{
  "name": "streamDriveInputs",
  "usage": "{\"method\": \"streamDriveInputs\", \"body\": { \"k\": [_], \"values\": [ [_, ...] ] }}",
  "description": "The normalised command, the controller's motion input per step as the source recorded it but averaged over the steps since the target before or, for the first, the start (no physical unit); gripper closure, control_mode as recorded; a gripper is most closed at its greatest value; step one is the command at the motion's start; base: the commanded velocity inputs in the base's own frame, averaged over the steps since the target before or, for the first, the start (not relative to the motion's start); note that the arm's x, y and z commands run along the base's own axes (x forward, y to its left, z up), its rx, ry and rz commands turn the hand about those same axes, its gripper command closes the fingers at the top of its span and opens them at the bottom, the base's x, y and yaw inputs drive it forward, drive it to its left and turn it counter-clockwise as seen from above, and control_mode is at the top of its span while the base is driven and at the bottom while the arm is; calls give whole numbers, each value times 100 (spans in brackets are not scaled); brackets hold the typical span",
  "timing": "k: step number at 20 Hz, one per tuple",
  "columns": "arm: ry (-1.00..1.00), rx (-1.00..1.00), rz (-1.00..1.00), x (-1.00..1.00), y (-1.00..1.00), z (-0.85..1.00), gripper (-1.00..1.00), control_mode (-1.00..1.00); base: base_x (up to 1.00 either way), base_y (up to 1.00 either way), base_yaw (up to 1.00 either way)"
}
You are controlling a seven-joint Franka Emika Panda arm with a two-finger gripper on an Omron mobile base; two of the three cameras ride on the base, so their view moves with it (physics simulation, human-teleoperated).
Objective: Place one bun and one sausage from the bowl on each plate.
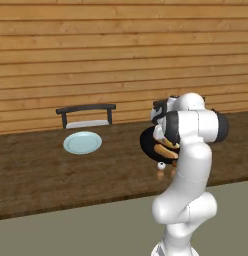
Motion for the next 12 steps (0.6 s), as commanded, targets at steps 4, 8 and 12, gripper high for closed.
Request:
{"method": "streamDriveInputs", "body": {
  "k": [4,8,12],
  "values": [
    [0,-5,0,-19,44,55,100,-100,0,0,0],
    [0,-16,0,-20,97,61,100,-100,0,0,0],
    [-13,-8,3,-4,100,47,100,-100,0,0,0]
  ]
}}
